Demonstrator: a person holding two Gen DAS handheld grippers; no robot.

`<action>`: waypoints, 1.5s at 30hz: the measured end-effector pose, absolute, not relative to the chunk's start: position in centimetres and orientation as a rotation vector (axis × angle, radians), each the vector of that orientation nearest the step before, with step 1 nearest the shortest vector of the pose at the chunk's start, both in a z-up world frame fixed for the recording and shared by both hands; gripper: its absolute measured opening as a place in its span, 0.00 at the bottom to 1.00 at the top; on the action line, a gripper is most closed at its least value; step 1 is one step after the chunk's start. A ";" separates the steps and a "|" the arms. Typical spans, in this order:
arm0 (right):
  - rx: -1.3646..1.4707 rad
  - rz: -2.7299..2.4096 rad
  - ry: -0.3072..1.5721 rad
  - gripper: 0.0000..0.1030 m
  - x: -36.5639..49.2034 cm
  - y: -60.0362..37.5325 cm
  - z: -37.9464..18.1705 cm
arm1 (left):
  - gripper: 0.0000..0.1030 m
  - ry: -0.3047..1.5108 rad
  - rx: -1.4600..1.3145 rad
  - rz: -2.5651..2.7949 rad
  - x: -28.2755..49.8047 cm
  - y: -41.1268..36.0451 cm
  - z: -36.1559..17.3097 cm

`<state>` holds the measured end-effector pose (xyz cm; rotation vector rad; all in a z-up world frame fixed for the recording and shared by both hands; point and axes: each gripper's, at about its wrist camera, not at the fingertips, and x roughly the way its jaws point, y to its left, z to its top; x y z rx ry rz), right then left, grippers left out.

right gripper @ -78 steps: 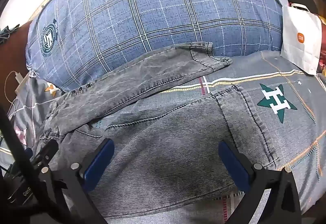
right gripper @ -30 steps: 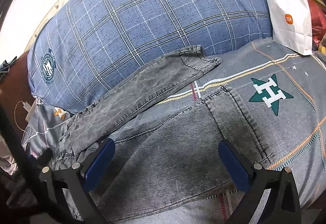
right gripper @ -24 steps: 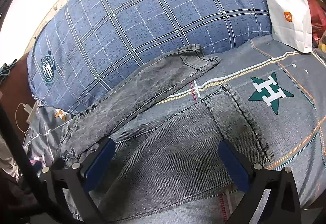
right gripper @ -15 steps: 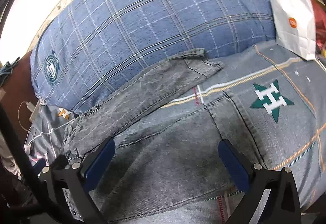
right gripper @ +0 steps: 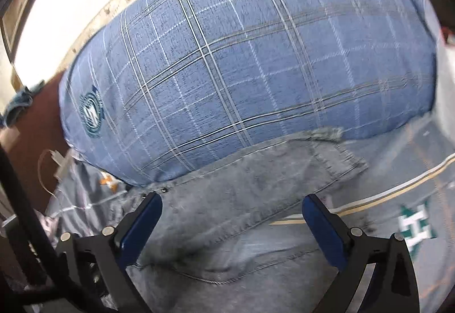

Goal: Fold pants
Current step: 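Move both grippers over the grey jeans toward the folded leg hem, then grasp the hem of the folded jeans leg with the right gripper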

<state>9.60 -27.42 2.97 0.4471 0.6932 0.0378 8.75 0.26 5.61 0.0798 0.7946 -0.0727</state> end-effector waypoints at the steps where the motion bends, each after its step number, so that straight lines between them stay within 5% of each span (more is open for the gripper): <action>1: 0.443 0.044 0.723 0.97 10.0 -27.2 1.7 | 1.00 0.797 0.076 -0.070 9.1 0.3 5.1; 18: 0.546 -0.022 0.814 0.85 11.4 -32.4 -3.1 | 1.00 0.871 0.023 -0.185 10.7 -3.1 2.1; 26: 0.687 -0.131 0.876 0.85 19.6 -37.6 -3.8 | 1.00 0.919 -0.074 -0.181 11.8 -1.6 2.1; 29: 0.779 -0.161 0.919 0.64 23.6 -39.5 -6.4 | 1.00 0.921 -0.078 -0.176 11.9 -1.6 2.1; 32: 0.837 -0.195 0.951 0.61 25.3 -40.4 -8.8 | 1.00 0.927 -0.074 -0.179 12.0 -1.8 2.1; 45: 1.091 -0.204 0.906 0.61 27.7 -43.4 -11.1 | 1.00 0.930 -0.071 -0.185 12.0 -2.0 2.1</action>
